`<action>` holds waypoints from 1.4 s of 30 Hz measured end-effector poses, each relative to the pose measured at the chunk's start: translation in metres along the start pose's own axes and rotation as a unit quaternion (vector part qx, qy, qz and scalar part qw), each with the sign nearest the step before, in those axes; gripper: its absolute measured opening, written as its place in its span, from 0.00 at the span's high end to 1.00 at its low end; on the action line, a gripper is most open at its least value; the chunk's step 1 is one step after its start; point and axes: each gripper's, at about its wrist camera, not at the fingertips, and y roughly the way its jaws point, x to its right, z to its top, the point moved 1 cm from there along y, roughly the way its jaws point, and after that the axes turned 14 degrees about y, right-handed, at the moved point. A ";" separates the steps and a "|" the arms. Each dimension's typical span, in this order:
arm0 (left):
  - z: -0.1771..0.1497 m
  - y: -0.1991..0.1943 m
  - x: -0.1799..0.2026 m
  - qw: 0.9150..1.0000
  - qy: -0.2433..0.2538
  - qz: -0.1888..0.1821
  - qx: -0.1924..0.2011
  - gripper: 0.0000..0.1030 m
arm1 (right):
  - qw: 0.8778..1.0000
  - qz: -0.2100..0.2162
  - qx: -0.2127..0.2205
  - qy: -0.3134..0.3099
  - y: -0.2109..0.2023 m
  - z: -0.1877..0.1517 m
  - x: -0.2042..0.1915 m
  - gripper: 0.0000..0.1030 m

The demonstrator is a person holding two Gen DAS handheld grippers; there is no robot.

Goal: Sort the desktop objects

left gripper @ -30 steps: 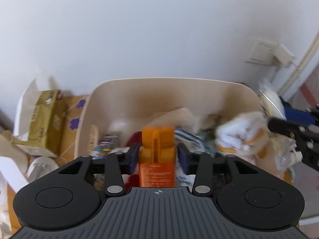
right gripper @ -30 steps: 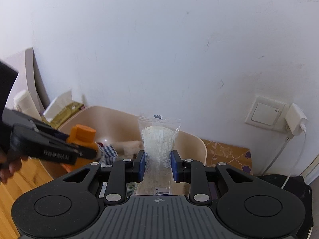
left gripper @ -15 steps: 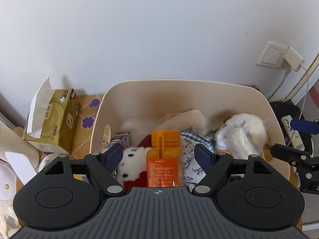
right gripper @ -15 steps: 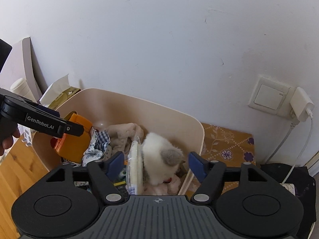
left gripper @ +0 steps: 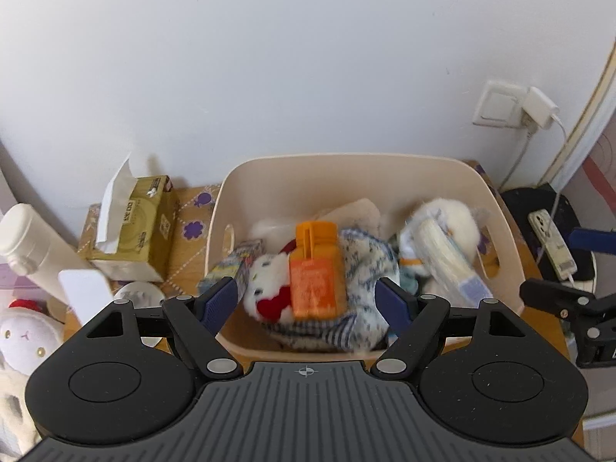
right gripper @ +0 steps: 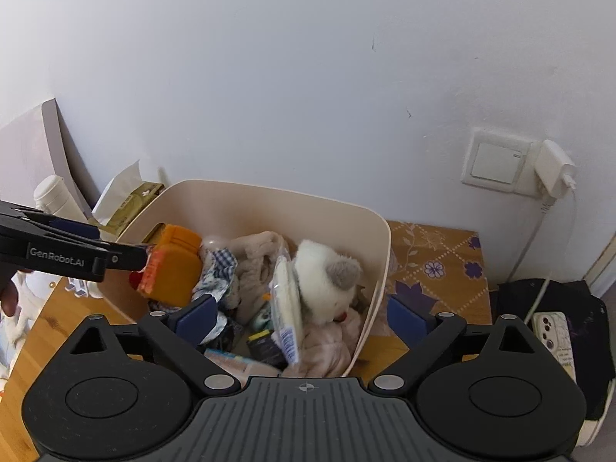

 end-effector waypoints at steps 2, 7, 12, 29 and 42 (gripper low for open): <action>-0.009 -0.011 0.000 1.000 0.002 0.003 0.002 0.23 | 1.000 -0.011 0.002 0.002 -0.009 -0.005 -0.004 0.00; -0.036 -0.040 -0.001 1.000 0.001 0.003 -0.005 0.22 | 1.000 -0.014 0.003 0.008 -0.035 -0.022 -0.017 0.00; -0.063 -0.071 0.003 1.000 0.017 0.013 -0.008 0.22 | 1.000 -0.018 -0.004 0.023 -0.062 -0.043 -0.024 0.00; -0.140 -0.192 0.029 0.997 -0.034 0.058 0.036 0.21 | 0.999 -0.029 0.016 -0.005 -0.163 -0.109 -0.024 0.00; -0.197 -0.271 0.099 0.995 -0.049 0.072 0.057 0.18 | 0.999 -0.003 0.043 0.001 -0.248 -0.161 -0.004 0.00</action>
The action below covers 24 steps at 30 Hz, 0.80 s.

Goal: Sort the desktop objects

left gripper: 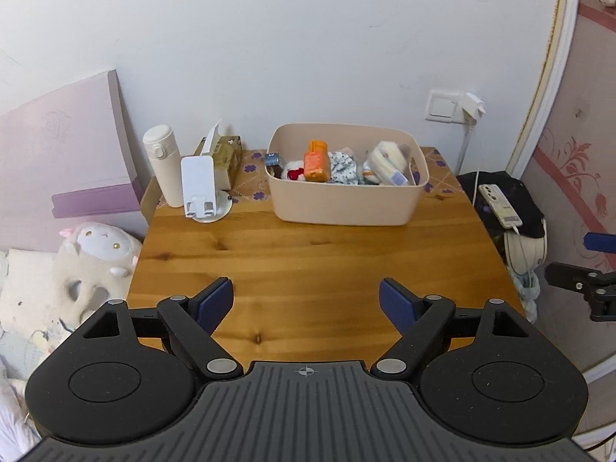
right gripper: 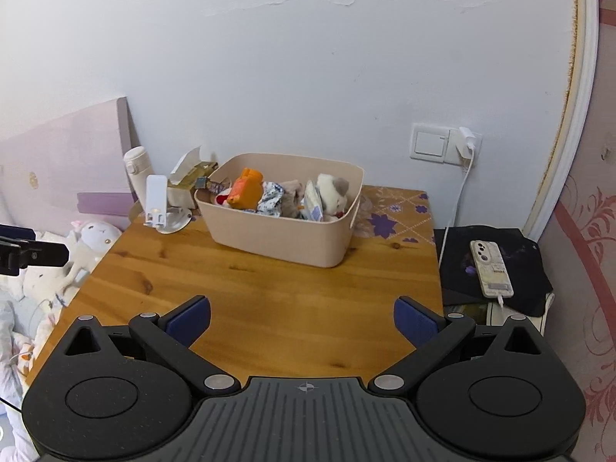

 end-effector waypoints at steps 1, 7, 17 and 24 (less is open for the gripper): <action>-0.003 -0.004 0.003 1.000 0.000 0.003 -0.001 0.18 | 1.000 0.001 0.000 -0.004 -0.006 -0.003 0.002 0.00; -0.014 -0.034 0.014 1.000 -0.006 0.017 0.005 0.18 | 0.999 -0.008 0.003 -0.033 -0.040 -0.022 0.013 0.00; -0.032 -0.065 0.015 0.999 -0.032 0.015 -0.008 0.17 | 0.999 -0.019 -0.018 -0.035 -0.077 -0.043 0.040 0.00; -0.033 -0.063 0.017 1.000 -0.028 -0.003 -0.011 0.17 | 0.999 -0.032 -0.031 -0.027 -0.083 -0.047 0.045 0.00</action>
